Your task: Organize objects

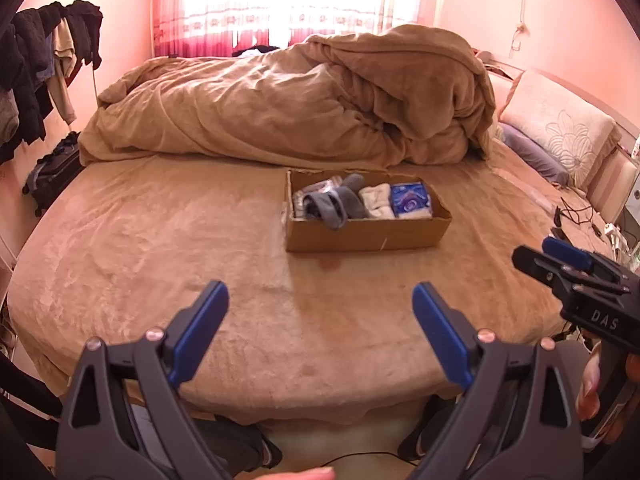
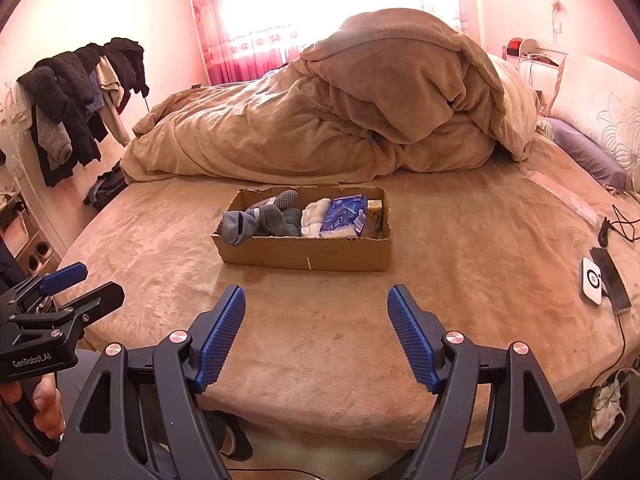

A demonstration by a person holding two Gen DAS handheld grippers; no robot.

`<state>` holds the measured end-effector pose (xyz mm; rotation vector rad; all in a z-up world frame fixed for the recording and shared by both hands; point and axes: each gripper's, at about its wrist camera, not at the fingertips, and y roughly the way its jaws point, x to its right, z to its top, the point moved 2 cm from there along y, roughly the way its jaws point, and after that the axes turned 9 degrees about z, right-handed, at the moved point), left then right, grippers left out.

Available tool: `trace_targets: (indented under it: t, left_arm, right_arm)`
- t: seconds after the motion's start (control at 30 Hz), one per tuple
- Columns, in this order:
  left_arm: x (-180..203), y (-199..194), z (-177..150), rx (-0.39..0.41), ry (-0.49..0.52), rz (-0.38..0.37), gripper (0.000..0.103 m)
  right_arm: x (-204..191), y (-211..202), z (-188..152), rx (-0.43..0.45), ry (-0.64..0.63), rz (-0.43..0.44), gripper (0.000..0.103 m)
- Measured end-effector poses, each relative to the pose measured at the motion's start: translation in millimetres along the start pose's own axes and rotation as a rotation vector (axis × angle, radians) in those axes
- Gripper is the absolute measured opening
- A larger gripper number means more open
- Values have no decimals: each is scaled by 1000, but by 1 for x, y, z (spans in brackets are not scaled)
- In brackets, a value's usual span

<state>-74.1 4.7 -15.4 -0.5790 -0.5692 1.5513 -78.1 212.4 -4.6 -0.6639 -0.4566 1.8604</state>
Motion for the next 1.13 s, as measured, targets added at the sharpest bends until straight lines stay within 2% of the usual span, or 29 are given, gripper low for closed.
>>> trace_targets:
  t: [0.83, 1.13]
  left_arm:
    - [3, 12, 3, -12, -6, -15, 94]
    - [10, 26, 6, -25, 13, -43, 94]
  right_arm:
    - [3, 13, 1, -23, -5, 5, 77]
    - [8, 21, 4, -44, 15, 43, 77]
